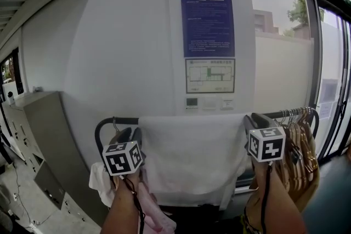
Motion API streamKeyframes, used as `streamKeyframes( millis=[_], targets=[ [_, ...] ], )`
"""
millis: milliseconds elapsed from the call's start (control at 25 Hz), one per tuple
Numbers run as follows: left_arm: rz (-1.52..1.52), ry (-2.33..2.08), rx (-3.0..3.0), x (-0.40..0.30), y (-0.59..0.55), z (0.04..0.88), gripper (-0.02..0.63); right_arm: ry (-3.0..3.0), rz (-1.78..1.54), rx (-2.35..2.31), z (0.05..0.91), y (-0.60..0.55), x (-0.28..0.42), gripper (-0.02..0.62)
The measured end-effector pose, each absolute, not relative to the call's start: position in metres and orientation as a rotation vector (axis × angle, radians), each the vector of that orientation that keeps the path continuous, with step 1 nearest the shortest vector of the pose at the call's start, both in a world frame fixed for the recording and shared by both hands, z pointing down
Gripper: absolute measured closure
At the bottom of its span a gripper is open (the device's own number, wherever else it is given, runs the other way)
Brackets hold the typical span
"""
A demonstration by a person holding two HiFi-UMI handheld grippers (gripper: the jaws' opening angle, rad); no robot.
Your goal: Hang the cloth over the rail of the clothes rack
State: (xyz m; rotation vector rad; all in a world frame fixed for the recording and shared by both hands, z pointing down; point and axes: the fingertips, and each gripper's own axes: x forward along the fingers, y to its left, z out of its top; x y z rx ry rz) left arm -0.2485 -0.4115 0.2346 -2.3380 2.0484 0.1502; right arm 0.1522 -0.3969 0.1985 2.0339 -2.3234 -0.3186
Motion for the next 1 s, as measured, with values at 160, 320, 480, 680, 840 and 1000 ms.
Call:
streamKeyframes(
  millis=[160,320,480,680,840,1000],
  targets=[
    [0.162,1.962,-2.377,-0.225,-0.4,0.222,0.5,-2.33,-0.326,2.029,0.196,-0.396,0.151,0.502],
    [0.155,1.84,-2.401,-0.188,-0.382,0.205,0.502,-2.353,-0.353,2.006,0.191,-0.386,0.141,0.5],
    [0.123,1.723,-2.461,-0.145,-0.365,0.21,0.501,-2.42,-0.374,1.935,0.195,-0.364,0.121,0.5],
    [0.092,1.584,-2.552,-0.093,-0.336,0.247,0.502,-2.504,-0.382,1.79,0.241,-0.328,0.087,0.502],
    [0.041,1.471,-2.625,-0.055,-0.308,0.297,0.502,-2.553,-0.333,1.679,0.295,-0.302,0.067,0.505],
    [-0.018,1.364,-2.695,-0.027,-0.28,0.344,0.502,-2.592,-0.274,1.576,0.344,-0.276,0.051,0.519]
  ],
)
